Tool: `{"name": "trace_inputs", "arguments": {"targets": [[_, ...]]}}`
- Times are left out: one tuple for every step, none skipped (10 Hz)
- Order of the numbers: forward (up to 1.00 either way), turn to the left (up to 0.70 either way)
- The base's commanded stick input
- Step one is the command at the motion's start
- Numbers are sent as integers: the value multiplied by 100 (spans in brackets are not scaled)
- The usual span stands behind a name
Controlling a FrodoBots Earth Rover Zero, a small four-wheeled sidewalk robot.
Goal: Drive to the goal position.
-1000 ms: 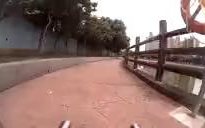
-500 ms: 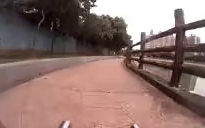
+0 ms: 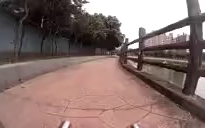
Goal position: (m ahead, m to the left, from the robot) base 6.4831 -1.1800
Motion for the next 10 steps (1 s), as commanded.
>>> {"name": "trace_inputs", "arguments": {"targets": [[100,0],[100,0],[100,-16],[100,-40],[100,-15],[100,0],[100,0],[100,0],[100,0],[100,0]]}}
